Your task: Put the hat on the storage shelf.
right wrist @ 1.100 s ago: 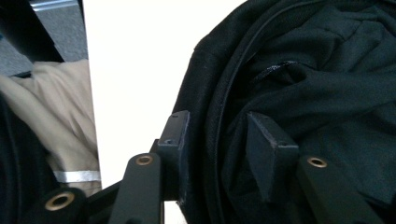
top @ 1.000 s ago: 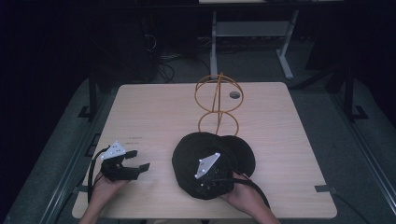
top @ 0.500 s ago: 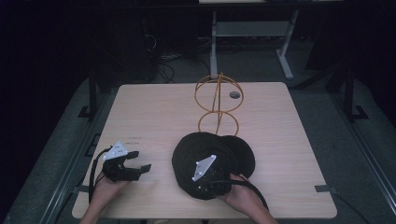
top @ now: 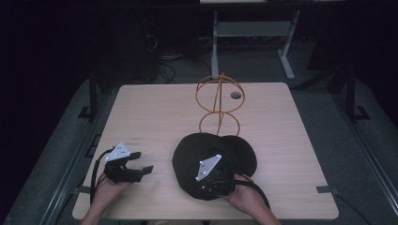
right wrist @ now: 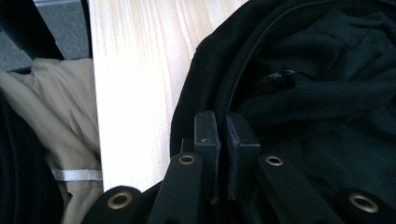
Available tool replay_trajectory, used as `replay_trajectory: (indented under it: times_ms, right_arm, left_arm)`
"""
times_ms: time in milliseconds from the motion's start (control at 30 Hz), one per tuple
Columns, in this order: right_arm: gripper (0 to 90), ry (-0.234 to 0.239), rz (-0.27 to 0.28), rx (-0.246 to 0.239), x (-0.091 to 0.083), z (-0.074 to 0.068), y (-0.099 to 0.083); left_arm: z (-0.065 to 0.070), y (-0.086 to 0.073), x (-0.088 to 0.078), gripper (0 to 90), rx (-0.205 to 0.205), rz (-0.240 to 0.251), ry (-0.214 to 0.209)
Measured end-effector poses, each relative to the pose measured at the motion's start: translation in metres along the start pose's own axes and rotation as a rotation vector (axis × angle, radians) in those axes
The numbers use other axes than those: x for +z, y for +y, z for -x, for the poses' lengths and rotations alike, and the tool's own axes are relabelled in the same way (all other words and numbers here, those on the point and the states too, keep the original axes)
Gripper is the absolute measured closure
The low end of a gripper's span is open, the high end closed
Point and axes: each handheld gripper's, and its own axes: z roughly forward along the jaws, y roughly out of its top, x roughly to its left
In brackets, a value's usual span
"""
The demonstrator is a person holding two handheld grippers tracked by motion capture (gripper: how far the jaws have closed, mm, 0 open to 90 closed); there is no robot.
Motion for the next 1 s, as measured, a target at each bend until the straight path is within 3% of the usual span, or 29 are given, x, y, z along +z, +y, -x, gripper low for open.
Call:
replay_trajectory:
  times_ms: [233,333,567,1000]
  right_arm:
    - [84.9,0.011,0.043,0.029,-0.008,0.004,-0.002]
    - [84.9,0.01,0.05,0.031,-0.011,0.004,-0.002]
    - [84.8,0.007,0.085,0.048,-0.021,0.007,-0.002]
    - [84.8,0.011,0.131,0.078,-0.04,0.015,0.0]
  left_arm:
    - [0.002,0.001,0.001,19.9,-0.002,-0.002,-0.009]
    - [0.004,0.002,0.002,19.9,0.015,-0.009,-0.011]
    - [0.009,0.005,0.002,19.9,-0.004,0.022,-0.048]
    - [0.024,0.012,0.006,19.9,0.035,0.032,-0.076]
